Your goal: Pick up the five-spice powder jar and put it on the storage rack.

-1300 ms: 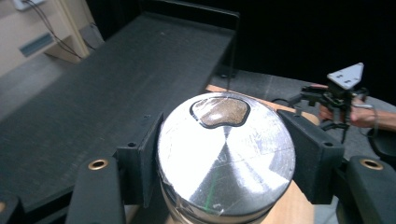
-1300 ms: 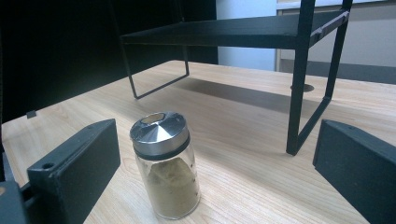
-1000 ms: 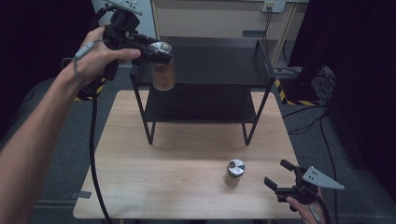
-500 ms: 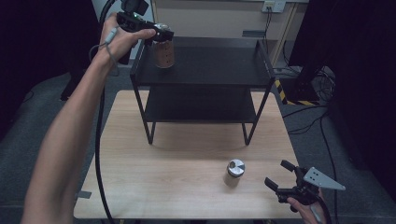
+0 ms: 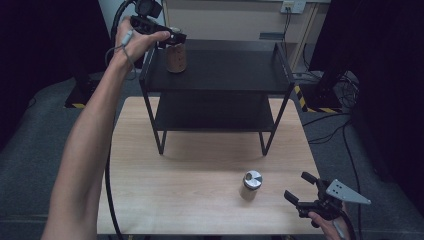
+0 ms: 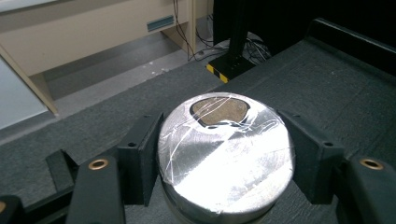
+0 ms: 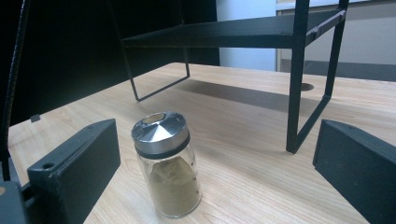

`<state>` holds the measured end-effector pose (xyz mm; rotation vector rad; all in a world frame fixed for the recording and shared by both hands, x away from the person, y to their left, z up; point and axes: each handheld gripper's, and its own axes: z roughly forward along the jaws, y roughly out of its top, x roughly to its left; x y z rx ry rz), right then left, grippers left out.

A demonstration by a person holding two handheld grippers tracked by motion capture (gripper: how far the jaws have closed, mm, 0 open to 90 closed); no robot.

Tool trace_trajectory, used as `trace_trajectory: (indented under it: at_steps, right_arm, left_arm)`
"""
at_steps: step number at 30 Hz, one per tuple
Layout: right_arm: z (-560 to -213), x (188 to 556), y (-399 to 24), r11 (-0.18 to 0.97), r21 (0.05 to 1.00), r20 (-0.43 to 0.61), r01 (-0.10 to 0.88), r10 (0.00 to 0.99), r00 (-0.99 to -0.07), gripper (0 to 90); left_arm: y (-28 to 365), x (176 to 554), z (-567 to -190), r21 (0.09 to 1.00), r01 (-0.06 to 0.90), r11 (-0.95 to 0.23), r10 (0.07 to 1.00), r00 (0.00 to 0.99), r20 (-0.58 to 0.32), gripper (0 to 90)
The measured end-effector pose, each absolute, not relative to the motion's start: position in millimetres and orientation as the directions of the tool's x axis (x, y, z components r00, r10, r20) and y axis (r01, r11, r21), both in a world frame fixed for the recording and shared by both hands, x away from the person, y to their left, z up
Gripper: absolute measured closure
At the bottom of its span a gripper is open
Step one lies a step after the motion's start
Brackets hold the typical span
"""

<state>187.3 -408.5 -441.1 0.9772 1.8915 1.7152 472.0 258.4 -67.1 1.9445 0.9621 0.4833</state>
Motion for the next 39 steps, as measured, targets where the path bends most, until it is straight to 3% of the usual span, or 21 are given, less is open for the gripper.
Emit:
trace_trajectory:
  at_steps: [9,11,15,24,39]
  right_arm:
    - [-441,187,-409,-0.003,0.974,0.159,0.226,0.721,-0.675,1.3]
    - [-441,187,-409,-0.003,0.974,0.159,0.226,0.720,-0.676,1.2]
    - [-441,187,-409,-0.002,0.975,0.157,0.224,0.718,-0.678,1.3]
    - [-441,186,-409,-0.002,0.976,0.154,0.219,0.716,-0.681,1.3]
    - [-440,187,-407,-0.001,0.976,0.155,0.217,0.705,-0.692,1.3]
  left_arm:
    - [263,473,-77,0.858,0.410,-0.309,0.761,0.647,-0.035,32.6]
    - [261,468,-79,0.873,0.392,-0.289,0.776,0.631,-0.026,18.5]
    - [263,464,-76,0.887,0.373,-0.273,0.779,0.627,-0.024,9.0]
    - [271,443,-69,0.941,0.275,-0.198,0.777,0.629,-0.021,6.5]
    - [295,389,-73,0.955,0.188,-0.228,0.692,0.722,0.023,6.5]
